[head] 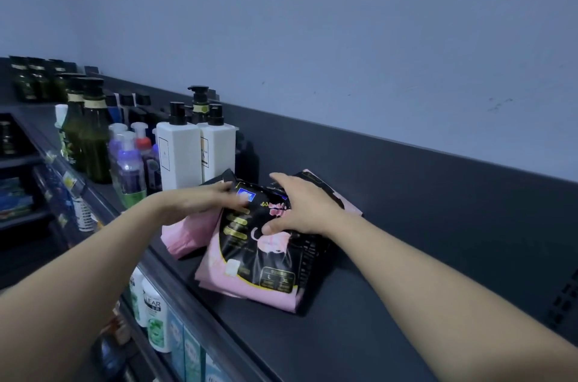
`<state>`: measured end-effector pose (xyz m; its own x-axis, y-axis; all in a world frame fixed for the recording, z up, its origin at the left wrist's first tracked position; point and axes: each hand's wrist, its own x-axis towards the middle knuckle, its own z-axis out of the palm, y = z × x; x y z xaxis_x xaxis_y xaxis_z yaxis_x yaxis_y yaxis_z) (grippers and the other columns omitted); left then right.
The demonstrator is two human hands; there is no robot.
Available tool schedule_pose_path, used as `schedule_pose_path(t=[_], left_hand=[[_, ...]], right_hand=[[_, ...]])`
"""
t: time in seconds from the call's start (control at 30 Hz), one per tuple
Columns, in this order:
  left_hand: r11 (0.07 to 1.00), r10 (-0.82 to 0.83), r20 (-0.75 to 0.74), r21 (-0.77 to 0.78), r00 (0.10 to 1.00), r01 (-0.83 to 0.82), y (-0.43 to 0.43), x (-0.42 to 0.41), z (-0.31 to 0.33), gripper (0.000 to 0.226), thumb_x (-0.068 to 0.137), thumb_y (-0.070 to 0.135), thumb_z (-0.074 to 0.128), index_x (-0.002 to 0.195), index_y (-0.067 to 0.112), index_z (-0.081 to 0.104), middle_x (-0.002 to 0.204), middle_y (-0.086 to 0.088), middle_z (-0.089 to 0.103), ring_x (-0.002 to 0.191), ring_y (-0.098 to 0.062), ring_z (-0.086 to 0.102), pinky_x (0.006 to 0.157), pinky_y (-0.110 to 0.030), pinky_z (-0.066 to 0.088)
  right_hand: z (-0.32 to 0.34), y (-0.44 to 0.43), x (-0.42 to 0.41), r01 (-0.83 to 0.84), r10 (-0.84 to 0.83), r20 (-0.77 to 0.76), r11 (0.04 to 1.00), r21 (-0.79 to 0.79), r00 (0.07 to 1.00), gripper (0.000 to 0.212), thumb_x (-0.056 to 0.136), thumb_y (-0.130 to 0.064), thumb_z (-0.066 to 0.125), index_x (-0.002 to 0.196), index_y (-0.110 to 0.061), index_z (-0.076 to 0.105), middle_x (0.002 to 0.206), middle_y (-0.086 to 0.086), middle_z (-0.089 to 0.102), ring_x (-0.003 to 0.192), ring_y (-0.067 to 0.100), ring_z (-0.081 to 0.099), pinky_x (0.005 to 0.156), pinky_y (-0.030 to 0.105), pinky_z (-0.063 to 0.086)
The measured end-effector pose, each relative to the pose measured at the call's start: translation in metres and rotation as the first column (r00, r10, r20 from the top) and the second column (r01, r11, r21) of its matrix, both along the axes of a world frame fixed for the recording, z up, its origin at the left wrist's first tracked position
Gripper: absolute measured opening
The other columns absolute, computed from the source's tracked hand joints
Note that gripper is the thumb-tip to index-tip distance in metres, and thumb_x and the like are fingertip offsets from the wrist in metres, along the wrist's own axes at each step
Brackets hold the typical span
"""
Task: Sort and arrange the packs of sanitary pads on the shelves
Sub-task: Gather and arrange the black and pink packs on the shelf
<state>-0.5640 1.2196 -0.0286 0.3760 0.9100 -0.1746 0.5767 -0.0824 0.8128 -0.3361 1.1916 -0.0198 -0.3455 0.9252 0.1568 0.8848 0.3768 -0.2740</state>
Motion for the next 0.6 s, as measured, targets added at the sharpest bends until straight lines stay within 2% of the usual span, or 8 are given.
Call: schedule_pose_path(t=[0.07,0.13,0.23,0.37,0.43,0.5,0.53,0.6], left_hand=[[0.997,-0.058,-0.216,0.035,0.975,0.067,0.004,0.002,-0.007,0.120,0.042,0.071,0.085,0.142,0.031,0.032,0.149,0.009,0.035,0.139,-0.017,0.034,0.117,-0.041,0.026],[0.998,-0.027,-0.254,0.049,0.967,0.041,0.006,0.009,-0.007,0.115,0.040,0.058,0.091,0.136,0.027,0.036,0.141,0.003,0.045,0.132,-0.021,0.043,0.113,-0.043,0.034],[0.996,-0.009,-0.174,0.083,0.985,0.023,0.006,0.018,-0.004,0.069,0.068,0.013,0.087,0.118,0.023,0.042,0.119,0.002,0.059,0.114,-0.020,0.055,0.099,-0.031,0.041],[0.995,0.012,-0.179,0.103,0.984,0.006,0.010,0.023,-0.001,0.065,0.071,0.001,0.082,0.116,0.025,0.042,0.112,0.001,0.063,0.113,-0.022,0.057,0.102,-0.037,0.042],[0.992,0.032,-0.236,0.123,0.971,-0.003,0.011,0.025,0.002,0.080,0.068,0.004,0.084,0.129,0.027,0.038,0.120,0.000,0.061,0.118,-0.027,0.055,0.107,-0.043,0.040],[0.987,0.085,-0.311,0.155,0.947,-0.037,0.009,0.031,0.008,0.116,0.068,0.007,0.085,0.152,0.024,0.008,0.134,-0.004,0.053,0.123,-0.029,0.050,0.108,-0.041,0.039],[0.984,0.101,-0.339,0.173,0.936,-0.043,0.005,0.035,0.012,0.125,0.068,0.006,0.084,0.154,0.025,-0.006,0.141,-0.008,0.048,0.125,-0.030,0.048,0.107,-0.041,0.040],[0.973,0.112,-0.384,0.228,0.916,-0.024,-0.003,0.047,0.021,0.129,0.071,0.003,0.081,0.153,0.026,-0.015,0.154,-0.012,0.032,0.132,-0.032,0.042,0.105,-0.038,0.041]], right_hand=[[-0.010,0.002,-0.001,0.172,-0.173,0.006,0.983,0.057,0.985,0.109,0.043,-0.085,0.065,0.134,-0.028,0.045,0.131,-0.003,0.054,0.126,0.022,0.046,0.100,0.046,0.042],[-0.014,0.005,0.007,0.226,-0.228,-0.048,0.973,-0.053,0.972,0.119,0.030,-0.096,0.057,0.130,-0.031,0.049,0.135,-0.005,0.050,0.131,0.022,0.043,0.103,0.047,0.041],[-0.007,0.004,0.027,0.108,-0.144,-0.093,0.943,-0.315,0.985,0.133,0.029,-0.084,0.074,0.146,-0.038,0.030,0.157,-0.006,0.023,0.145,0.018,0.020,0.117,0.045,0.024],[-0.008,-0.005,0.036,0.070,-0.102,-0.087,0.949,-0.309,0.991,0.121,0.058,-0.061,0.083,0.154,-0.037,0.013,0.163,-0.009,0.002,0.150,0.013,-0.001,0.122,0.040,0.005],[-0.010,-0.008,0.037,0.073,-0.094,-0.068,0.962,-0.264,0.993,0.116,0.066,-0.057,0.081,0.155,-0.034,0.010,0.163,-0.008,-0.004,0.149,0.012,-0.006,0.122,0.037,0.000],[-0.011,-0.013,0.038,0.069,-0.082,-0.054,0.976,-0.207,0.995,0.112,0.069,-0.059,0.078,0.155,-0.031,0.012,0.162,-0.010,-0.001,0.149,0.011,-0.003,0.120,0.031,0.001],[-0.010,-0.019,0.040,0.071,-0.083,-0.059,0.980,-0.186,0.995,0.110,0.069,-0.060,0.077,0.155,-0.029,0.014,0.162,-0.011,0.004,0.149,0.012,0.001,0.119,0.029,0.003],[-0.011,-0.026,0.045,0.084,-0.095,-0.067,0.986,-0.147,0.993,0.107,0.067,-0.064,0.076,0.153,-0.026,0.023,0.159,-0.008,0.020,0.148,0.016,0.014,0.121,0.033,0.012]])
